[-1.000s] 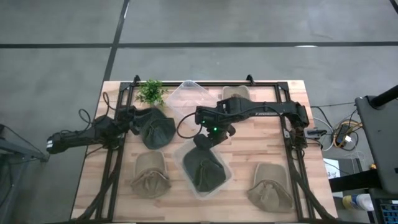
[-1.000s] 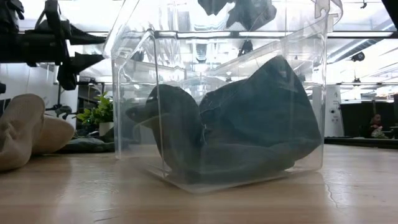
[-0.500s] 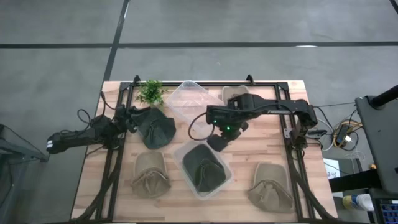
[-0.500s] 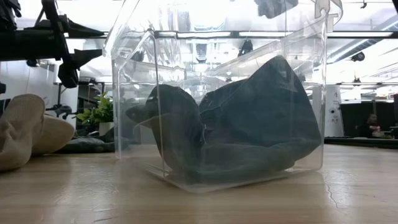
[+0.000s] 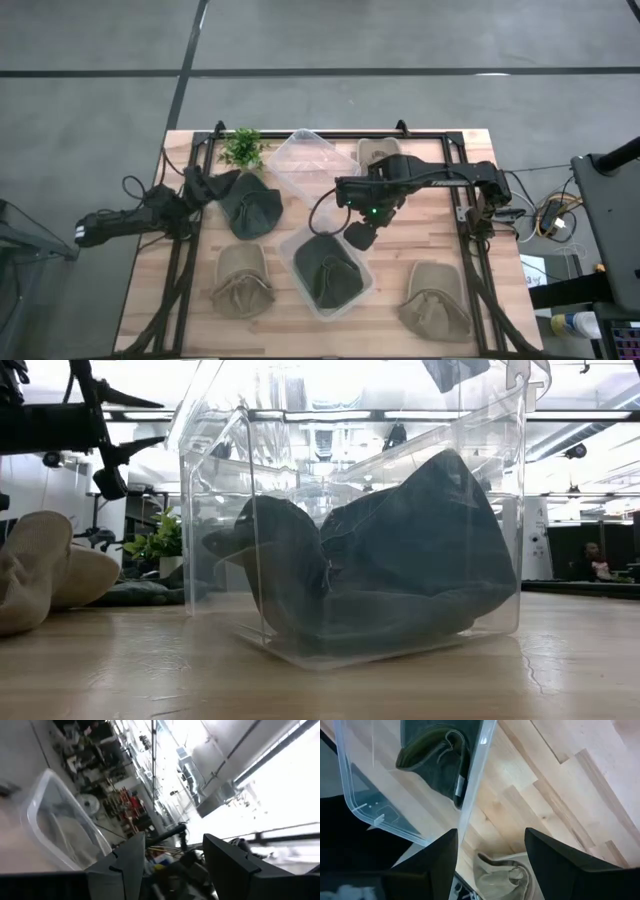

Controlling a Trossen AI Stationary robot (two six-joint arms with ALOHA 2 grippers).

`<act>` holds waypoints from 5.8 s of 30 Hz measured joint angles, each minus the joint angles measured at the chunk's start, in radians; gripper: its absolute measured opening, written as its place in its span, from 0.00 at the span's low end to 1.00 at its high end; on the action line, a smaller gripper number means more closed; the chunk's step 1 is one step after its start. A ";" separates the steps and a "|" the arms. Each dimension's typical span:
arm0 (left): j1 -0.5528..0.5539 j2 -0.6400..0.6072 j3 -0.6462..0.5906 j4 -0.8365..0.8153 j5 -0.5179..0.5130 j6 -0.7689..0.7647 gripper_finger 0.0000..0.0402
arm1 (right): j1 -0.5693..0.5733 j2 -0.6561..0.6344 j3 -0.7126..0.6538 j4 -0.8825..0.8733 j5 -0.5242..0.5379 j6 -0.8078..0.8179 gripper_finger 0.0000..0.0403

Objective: Pick & Place hat
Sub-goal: Put the left brown cap into the top transparent bin

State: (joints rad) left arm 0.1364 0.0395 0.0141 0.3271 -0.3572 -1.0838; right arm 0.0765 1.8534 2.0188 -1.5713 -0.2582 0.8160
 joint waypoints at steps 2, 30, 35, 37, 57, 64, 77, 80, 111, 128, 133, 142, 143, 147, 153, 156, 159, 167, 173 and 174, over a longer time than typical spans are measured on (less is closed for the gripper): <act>0.000 0.003 0.017 -0.055 0.027 -0.103 0.48 | 0.000 0.000 -0.001 0.000 0.004 -0.003 0.56; -0.009 0.777 0.903 -1.489 0.565 0.113 0.48 | 0.013 -0.006 -0.032 0.000 0.131 -0.274 0.56; -0.015 0.929 0.880 -1.545 0.689 0.093 0.48 | 0.013 -0.019 -0.032 0.000 0.130 -0.303 0.56; -0.025 0.990 0.868 -1.569 0.700 0.096 0.48 | 0.013 -0.021 -0.032 0.000 0.130 -0.310 0.56; -0.083 1.274 0.742 -1.592 0.788 0.112 0.48 | 0.011 -0.027 -0.032 0.008 0.130 -0.380 0.56; -0.090 1.293 0.667 -1.541 0.815 0.115 0.48 | 0.011 -0.027 -0.032 0.010 0.131 -0.408 0.56; -0.091 1.286 0.601 -1.357 0.880 0.062 0.38 | 0.010 -0.027 -0.032 0.010 0.131 -0.427 0.56; -0.091 1.286 0.601 -1.357 0.880 0.062 0.22 | 0.010 -0.027 -0.032 0.010 0.131 -0.427 0.56; -0.085 0.940 1.167 -1.827 0.945 0.034 0.02 | 0.008 -0.028 -0.033 0.002 0.131 -0.427 0.56; -0.009 0.881 1.406 -1.386 0.271 -0.226 0.02 | 0.001 -0.197 0.023 0.005 0.184 -0.354 0.56; 0.074 0.932 1.406 -1.262 0.239 -0.177 0.02 | 0.001 -0.288 0.028 0.018 0.247 -0.303 0.56; 0.230 1.069 1.405 -1.160 0.297 -0.158 0.02 | 0.001 -0.379 0.028 0.063 0.351 -0.300 0.56; 0.245 1.087 1.405 -1.168 0.315 -0.171 0.02 | 0.001 -0.381 0.028 0.068 0.363 -0.303 0.56; 0.281 1.149 1.404 -1.172 0.339 -0.220 0.02 | 0.001 -0.383 0.028 0.072 0.396 -0.343 0.56; 0.311 1.245 1.403 -1.203 0.420 -0.260 0.02 | 0.001 -0.373 0.028 0.099 0.419 -0.379 0.56; 0.317 1.278 1.402 -1.211 0.454 -0.285 0.02 | 0.001 -0.363 0.027 0.097 0.419 -0.396 0.56; 0.316 1.300 1.402 -1.193 0.446 -0.314 0.02 | 0.001 -0.361 0.027 0.097 0.419 -0.414 0.56; 0.322 1.322 1.397 -1.190 0.434 -0.315 0.02 | 0.001 -0.361 0.026 0.096 0.419 -0.431 0.56; 0.322 1.323 1.356 -1.201 0.459 -0.388 0.07 | 0.001 -0.357 0.025 0.096 0.418 -0.475 0.56; 0.322 1.323 1.348 -1.201 0.453 -0.390 0.08 | 0.001 -0.357 0.025 0.096 0.419 -0.480 0.56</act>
State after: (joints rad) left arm 0.4587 1.3626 1.3626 -0.8736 0.0963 -1.4738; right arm 0.0776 1.4963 2.0438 -1.4754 0.1604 0.3355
